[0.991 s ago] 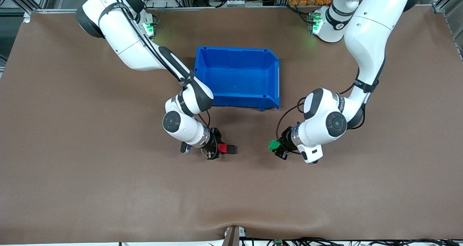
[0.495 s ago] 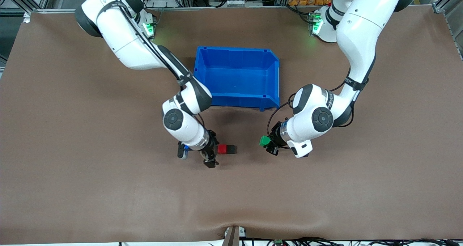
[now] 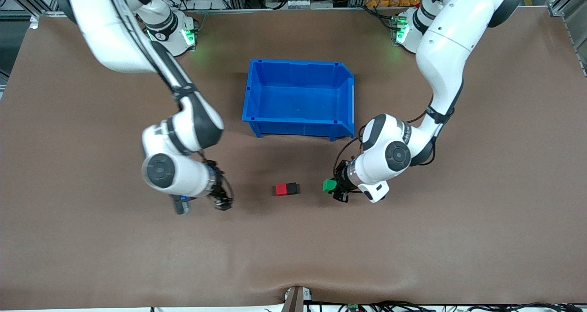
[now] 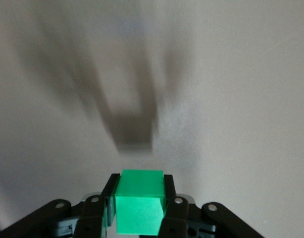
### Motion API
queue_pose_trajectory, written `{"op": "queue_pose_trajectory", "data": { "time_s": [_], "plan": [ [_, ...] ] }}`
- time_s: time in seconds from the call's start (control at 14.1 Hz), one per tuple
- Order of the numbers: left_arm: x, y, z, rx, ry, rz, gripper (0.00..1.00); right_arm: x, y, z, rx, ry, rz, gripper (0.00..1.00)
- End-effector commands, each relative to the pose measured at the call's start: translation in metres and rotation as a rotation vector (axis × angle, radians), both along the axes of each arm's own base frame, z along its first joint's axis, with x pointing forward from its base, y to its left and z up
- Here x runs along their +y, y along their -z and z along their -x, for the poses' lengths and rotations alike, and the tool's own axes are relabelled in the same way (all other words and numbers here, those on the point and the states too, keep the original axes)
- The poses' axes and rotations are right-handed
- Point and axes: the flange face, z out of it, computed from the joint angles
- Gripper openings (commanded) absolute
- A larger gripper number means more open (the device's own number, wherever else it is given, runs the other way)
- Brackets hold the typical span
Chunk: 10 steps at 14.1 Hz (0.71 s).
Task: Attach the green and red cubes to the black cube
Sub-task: 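Withdraw the right gripper while the left gripper lowers the green cube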
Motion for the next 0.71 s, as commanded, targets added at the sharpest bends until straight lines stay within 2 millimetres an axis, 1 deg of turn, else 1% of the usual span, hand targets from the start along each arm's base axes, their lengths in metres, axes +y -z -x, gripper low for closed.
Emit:
{"op": "queue_pose_trajectory", "data": {
  "time_s": [0.0,0.07,0.14,0.21,0.28,0.35,0.5,0.57,0.64],
  "plan": [
    [-0.027,0.012,-0.008,0.006,-0.083,0.003,0.0,-0.047,-0.063,0.005,-0.011,-0.064,0.039,1.0],
    [-0.03,0.019,-0.006,0.011,-0.105,-0.014,0.0,-0.063,-0.078,0.01,0.01,-0.157,0.04,1.0],
    [-0.034,0.022,-0.004,0.005,-0.11,-0.033,0.0,-0.08,-0.094,0.015,0.029,-0.268,0.036,1.0],
    [-0.042,0.026,0.001,-0.001,-0.102,-0.052,0.0,-0.099,-0.112,0.019,0.037,-0.354,0.03,1.0],
    [-0.048,0.031,0.003,-0.011,-0.104,-0.07,0.0,-0.127,-0.127,0.021,0.046,-0.41,0.026,1.0],
    [-0.051,0.035,0.003,-0.02,-0.107,-0.089,0.0,-0.149,-0.146,0.025,0.039,-0.475,0.024,1.0],
    [-0.06,0.04,0.009,-0.026,-0.095,-0.102,0.0,-0.187,-0.185,0.038,0.033,-0.589,0.028,1.0],
    [-0.064,0.042,0.011,-0.027,-0.089,-0.105,0.0,-0.203,-0.203,0.047,0.035,-0.616,0.028,1.0],
    [-0.064,0.042,0.011,-0.028,-0.088,-0.107,0.0,-0.213,-0.219,0.055,0.029,-0.659,0.02,1.0]
  ]
}}
